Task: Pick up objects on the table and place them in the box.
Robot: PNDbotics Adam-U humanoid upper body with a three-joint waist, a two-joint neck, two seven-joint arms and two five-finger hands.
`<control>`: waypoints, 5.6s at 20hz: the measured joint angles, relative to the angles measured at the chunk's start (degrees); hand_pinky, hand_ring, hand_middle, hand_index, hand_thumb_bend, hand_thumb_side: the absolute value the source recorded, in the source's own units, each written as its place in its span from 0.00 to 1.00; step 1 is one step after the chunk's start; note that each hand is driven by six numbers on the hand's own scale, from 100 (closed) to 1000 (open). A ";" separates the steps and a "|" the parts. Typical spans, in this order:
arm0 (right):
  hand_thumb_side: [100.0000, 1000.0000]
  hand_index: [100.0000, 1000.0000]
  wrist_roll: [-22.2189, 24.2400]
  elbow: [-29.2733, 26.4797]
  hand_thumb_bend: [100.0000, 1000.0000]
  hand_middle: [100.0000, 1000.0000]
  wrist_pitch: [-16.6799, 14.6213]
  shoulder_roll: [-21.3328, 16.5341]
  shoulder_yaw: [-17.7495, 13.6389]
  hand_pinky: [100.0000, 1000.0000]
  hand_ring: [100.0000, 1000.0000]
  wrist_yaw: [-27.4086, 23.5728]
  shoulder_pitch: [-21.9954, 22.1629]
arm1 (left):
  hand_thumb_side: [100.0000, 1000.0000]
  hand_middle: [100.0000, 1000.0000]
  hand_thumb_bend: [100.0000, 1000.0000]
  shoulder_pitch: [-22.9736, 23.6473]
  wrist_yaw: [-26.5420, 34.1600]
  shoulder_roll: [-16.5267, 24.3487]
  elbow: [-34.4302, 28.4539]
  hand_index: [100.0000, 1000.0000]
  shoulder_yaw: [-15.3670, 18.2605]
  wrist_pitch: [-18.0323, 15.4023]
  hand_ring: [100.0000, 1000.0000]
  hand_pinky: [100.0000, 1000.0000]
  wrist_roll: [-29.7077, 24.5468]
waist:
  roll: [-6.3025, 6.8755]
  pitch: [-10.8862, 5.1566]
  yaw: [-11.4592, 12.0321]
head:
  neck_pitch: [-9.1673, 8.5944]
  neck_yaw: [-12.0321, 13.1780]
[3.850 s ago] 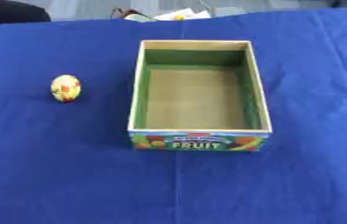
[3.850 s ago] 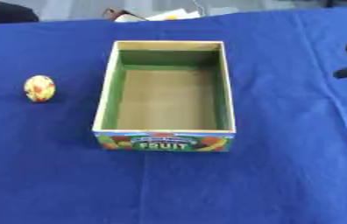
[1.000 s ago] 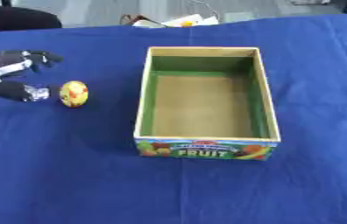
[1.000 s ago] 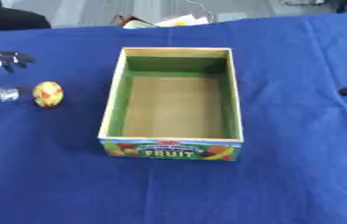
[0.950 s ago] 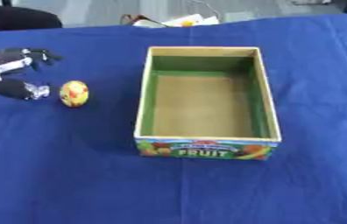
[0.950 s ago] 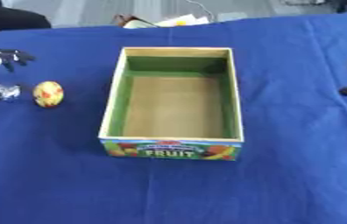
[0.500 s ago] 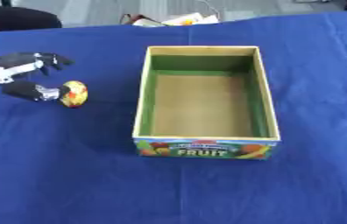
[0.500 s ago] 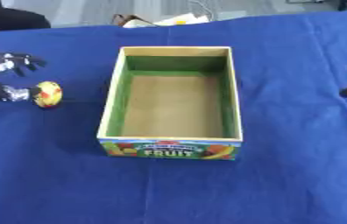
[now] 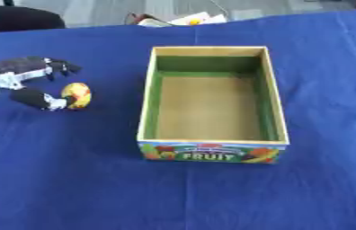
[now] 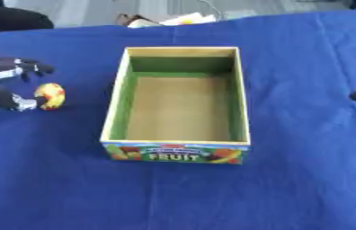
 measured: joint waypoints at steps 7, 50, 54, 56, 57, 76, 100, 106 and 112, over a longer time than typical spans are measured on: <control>1.00 0.84 0.23 0.00 0.00 0.44 0.06 0.43 0.19 0.50 0.74 0.03 -0.14 | 0.64 0.80 0.15 -0.04 -3.57 -1.37 0.58 1.00 -1.73 -1.78 0.82 0.65 1.78 | -0.13 0.29 -0.06 | 0.00 0.27; 1.00 0.84 0.38 0.00 0.00 0.44 0.21 0.49 0.21 0.50 0.74 -0.95 0.11 | 0.19 0.34 0.00 -1.05 7.16 -2.91 -8.18 0.50 -1.25 -6.50 0.45 0.30 6.50 | -1.07 -0.72 0.52 | 0.03 0.42; 1.00 0.84 0.27 0.00 0.00 0.44 0.11 0.49 0.21 0.50 0.74 -1.07 0.12 | 0.21 0.34 0.00 -3.26 9.62 -4.26 -12.44 0.50 0.13 -7.57 0.45 0.30 7.57 | -1.18 -0.74 0.37 | 0.03 0.54; 1.00 0.84 0.24 0.00 0.00 0.44 0.08 0.49 0.21 0.50 0.74 -1.24 0.11 | 0.23 0.34 0.00 -4.27 10.07 -5.42 -14.60 0.49 0.85 -8.26 0.44 0.29 8.26 | -1.22 -0.76 0.29 | 0.03 0.81; 1.00 0.84 0.19 0.00 0.00 0.44 0.05 0.49 0.21 0.50 0.74 -1.36 0.10 | 0.23 0.34 0.00 -4.75 10.18 -6.17 -15.48 0.49 1.20 -8.61 0.44 0.29 8.61 | -1.24 -0.76 0.19 | 0.03 0.95; 1.00 0.84 -1.62 0.00 0.00 0.44 -0.35 0.51 0.17 0.50 0.74 -3.04 -1.25 | 0.26 0.37 0.00 -8.63 5.04 -19.27 -19.96 0.51 1.09 -11.48 0.43 0.31 11.48 | -1.41 -0.29 -2.08 | -0.01 3.97; 1.00 0.83 -3.35 0.00 0.00 0.44 -0.76 0.93 0.19 0.50 0.73 -4.49 -2.22 | 0.20 0.42 0.00 -4.17 14.74 -27.00 -18.29 0.58 -2.99 0.27 0.46 0.33 -0.27 | -1.55 0.57 -2.79 | -0.08 4.46; 1.00 0.83 -3.29 0.00 0.00 0.44 -0.71 0.93 0.21 0.50 0.73 -4.49 -2.27 | 0.17 0.48 0.00 -3.80 10.81 -27.18 -17.89 0.67 -4.80 2.00 0.53 0.36 -2.00 | -1.55 0.62 -2.89 | -0.08 4.63; 1.00 0.83 -3.13 0.00 0.00 0.43 -0.50 0.93 0.24 0.50 0.73 -4.53 -2.57 | 0.16 0.58 0.00 -3.80 2.08 -27.19 -17.58 0.77 -6.56 2.25 0.64 0.46 -2.25 | -1.39 0.62 -3.16 | -0.08 4.88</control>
